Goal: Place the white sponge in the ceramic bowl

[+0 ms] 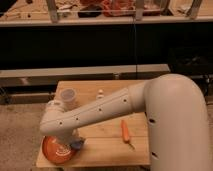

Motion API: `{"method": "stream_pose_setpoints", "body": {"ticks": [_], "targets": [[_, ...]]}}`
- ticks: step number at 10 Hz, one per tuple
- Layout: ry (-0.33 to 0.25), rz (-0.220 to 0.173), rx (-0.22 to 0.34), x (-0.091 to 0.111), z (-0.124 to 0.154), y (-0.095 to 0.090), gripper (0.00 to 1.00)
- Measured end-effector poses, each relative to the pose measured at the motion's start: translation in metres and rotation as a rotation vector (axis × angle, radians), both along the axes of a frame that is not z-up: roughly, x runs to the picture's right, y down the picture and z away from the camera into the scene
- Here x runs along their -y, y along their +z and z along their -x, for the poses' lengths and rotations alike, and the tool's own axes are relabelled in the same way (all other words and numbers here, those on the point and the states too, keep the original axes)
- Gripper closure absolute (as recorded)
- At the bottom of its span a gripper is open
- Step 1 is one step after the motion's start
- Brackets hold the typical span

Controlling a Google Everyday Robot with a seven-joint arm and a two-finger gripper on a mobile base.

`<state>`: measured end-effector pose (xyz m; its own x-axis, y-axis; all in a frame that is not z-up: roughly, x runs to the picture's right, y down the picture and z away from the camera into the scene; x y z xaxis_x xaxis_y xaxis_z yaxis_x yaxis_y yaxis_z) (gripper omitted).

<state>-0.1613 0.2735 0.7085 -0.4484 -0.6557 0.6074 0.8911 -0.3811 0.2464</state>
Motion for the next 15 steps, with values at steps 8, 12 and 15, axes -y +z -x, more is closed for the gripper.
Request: {"method": "stream_pose_setpoints", "body": {"ticks": [8, 12, 15], "targets": [[-0.017, 0.017, -0.004, -0.0027, -0.0003, -0.0026, 0.92], [-0.019, 0.023, -0.010, -0.0038, -0.0013, -0.0038, 0.91], [-0.019, 0.026, -0.014, -0.0040, -0.0016, -0.0044, 0.91]]}}
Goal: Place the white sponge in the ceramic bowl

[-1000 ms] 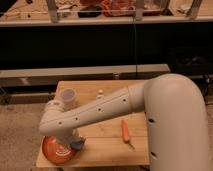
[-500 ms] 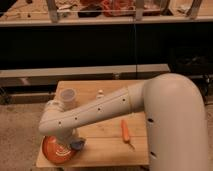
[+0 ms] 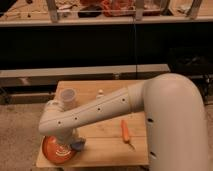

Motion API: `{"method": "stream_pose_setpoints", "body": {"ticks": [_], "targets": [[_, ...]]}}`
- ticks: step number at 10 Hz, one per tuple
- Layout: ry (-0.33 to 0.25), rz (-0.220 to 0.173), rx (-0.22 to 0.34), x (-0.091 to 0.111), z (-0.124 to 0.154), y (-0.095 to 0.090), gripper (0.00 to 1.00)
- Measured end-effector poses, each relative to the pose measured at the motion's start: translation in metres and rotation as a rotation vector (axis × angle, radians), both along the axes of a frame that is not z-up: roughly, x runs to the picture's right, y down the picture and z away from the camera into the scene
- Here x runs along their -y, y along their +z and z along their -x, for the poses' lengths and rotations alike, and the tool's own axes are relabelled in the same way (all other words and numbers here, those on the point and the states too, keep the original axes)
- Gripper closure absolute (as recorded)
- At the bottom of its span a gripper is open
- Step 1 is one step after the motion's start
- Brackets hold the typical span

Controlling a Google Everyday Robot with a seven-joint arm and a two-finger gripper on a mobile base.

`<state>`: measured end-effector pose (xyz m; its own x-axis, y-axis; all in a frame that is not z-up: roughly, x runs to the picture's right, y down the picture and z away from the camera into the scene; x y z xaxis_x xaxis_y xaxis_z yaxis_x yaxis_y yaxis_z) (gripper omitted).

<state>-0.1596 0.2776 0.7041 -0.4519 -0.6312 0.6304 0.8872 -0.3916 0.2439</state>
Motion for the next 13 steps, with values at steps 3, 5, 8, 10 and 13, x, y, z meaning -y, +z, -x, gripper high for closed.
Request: {"method": "stream_pose_setpoints", "body": {"ticks": [3, 5, 8, 10, 13], "targets": [[0.000, 0.003, -0.004, -0.0005, -0.0005, -0.0009, 0.91], [0.001, 0.005, -0.006, -0.0005, -0.0008, -0.0014, 0.91], [0.001, 0.008, -0.010, -0.0002, -0.0010, -0.0021, 0.94], [-0.001, 0.010, -0.012, -0.0003, -0.0010, -0.0023, 0.97], [0.000, 0.013, -0.015, -0.0005, -0.0014, -0.0029, 0.97]]}}
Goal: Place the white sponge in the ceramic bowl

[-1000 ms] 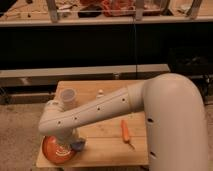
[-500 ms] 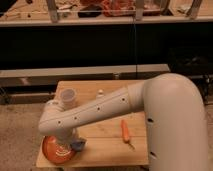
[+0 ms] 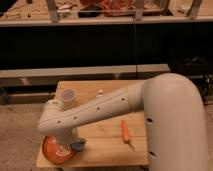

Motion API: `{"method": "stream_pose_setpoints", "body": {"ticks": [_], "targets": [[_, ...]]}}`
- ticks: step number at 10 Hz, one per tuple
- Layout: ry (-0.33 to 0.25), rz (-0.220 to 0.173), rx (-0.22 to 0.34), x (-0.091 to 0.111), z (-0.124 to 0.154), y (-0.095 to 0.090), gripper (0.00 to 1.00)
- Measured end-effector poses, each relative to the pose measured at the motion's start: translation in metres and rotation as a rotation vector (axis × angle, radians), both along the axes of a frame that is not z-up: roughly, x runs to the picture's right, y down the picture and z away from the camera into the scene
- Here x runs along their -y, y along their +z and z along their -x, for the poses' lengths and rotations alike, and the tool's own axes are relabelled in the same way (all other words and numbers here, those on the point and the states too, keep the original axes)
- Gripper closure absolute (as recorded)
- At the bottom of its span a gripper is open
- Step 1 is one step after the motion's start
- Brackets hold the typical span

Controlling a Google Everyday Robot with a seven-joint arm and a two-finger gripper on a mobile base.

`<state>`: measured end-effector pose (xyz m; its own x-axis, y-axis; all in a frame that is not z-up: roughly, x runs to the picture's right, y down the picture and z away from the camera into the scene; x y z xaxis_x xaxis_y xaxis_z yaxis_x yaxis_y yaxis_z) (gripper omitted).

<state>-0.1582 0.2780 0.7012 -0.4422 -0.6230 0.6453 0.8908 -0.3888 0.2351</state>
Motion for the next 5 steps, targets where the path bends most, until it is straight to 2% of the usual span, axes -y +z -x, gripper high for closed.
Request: {"method": "stream_pose_setpoints", "body": {"ticks": [5], "targets": [[0.001, 0.004, -0.005, -0.0001, -0.0001, -0.0009, 0.97]]}}
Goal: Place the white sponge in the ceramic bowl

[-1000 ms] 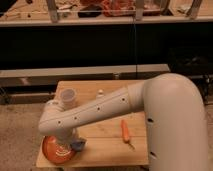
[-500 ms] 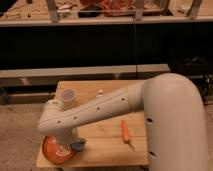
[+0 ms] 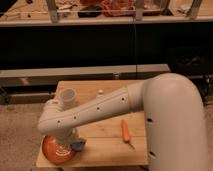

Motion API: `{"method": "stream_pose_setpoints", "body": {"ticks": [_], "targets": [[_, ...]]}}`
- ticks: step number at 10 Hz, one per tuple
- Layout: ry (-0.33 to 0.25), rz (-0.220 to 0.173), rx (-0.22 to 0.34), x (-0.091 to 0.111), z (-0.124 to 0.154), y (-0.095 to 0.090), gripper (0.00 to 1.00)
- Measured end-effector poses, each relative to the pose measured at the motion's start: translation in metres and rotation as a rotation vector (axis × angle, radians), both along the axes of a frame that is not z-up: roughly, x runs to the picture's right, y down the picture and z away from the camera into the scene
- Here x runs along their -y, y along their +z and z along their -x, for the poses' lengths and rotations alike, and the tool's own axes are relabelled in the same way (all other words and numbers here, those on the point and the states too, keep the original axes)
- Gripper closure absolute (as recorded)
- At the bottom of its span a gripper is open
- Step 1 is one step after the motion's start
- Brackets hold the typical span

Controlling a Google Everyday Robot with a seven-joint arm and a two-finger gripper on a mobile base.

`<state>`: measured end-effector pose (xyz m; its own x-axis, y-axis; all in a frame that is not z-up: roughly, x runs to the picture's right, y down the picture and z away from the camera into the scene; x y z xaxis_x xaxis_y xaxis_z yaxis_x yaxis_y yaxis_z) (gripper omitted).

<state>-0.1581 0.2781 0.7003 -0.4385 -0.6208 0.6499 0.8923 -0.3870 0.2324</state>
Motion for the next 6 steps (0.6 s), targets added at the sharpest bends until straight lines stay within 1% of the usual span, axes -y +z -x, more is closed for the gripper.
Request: {"method": "stream_pose_setpoints", "body": {"ticks": [6], "targets": [[-0.001, 0.005, -0.008, -0.0014, 0.0001, -0.0011, 0.97]]}}
